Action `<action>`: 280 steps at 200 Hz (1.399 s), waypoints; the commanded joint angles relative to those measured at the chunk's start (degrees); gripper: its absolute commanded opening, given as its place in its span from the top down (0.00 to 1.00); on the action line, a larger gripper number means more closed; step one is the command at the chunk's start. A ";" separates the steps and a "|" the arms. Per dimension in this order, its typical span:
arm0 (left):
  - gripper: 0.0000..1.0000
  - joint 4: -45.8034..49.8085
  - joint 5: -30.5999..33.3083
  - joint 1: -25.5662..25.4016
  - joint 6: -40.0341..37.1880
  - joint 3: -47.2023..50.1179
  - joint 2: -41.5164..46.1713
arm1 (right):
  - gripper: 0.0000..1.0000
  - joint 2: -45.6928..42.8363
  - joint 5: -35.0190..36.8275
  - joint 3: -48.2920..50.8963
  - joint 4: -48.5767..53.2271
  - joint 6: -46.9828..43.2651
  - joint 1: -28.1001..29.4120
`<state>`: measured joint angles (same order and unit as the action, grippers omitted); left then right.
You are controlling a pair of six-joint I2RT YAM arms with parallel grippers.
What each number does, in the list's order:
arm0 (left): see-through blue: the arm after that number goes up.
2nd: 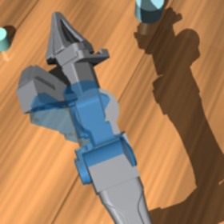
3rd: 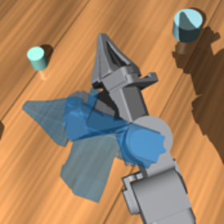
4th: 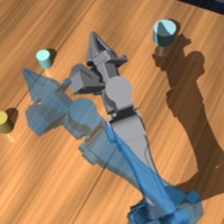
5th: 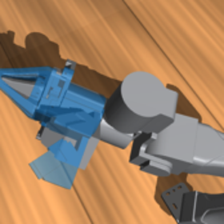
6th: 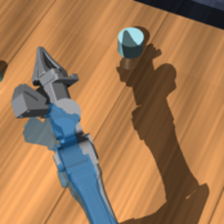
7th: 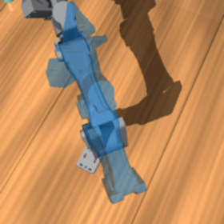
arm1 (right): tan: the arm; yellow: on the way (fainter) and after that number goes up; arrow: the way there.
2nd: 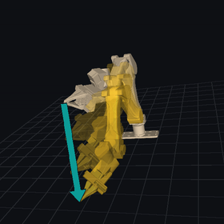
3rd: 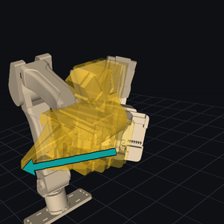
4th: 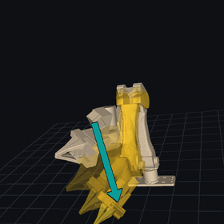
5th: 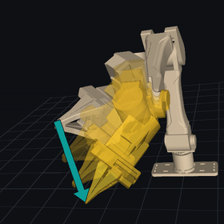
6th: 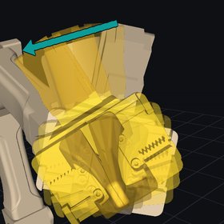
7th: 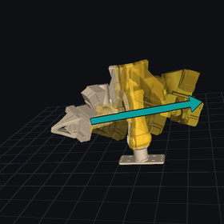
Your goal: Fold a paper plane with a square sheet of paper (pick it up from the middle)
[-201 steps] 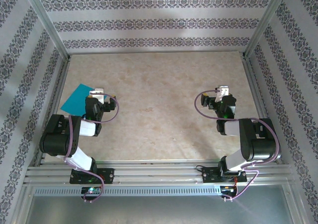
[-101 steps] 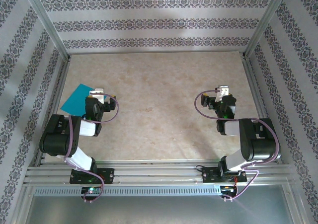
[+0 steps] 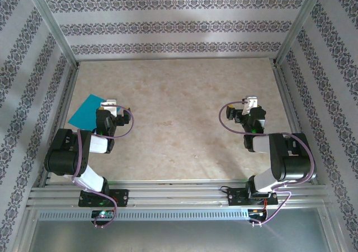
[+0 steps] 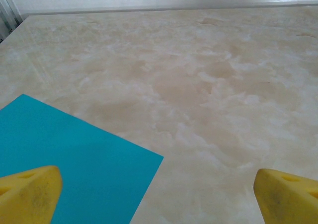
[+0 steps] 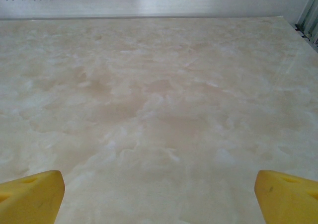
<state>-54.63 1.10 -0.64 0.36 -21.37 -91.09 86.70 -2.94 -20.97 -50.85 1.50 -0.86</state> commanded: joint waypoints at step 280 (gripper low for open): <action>0.07 80.20 -10.11 14.21 32.25 -51.90 -19.15 | 0.02 4.80 -12.58 -38.39 61.69 33.11 15.88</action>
<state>18.94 -6.31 13.15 32.60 -69.49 -107.02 89.86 -16.86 -56.99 8.80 33.36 13.82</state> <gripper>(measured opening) 0.944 0.982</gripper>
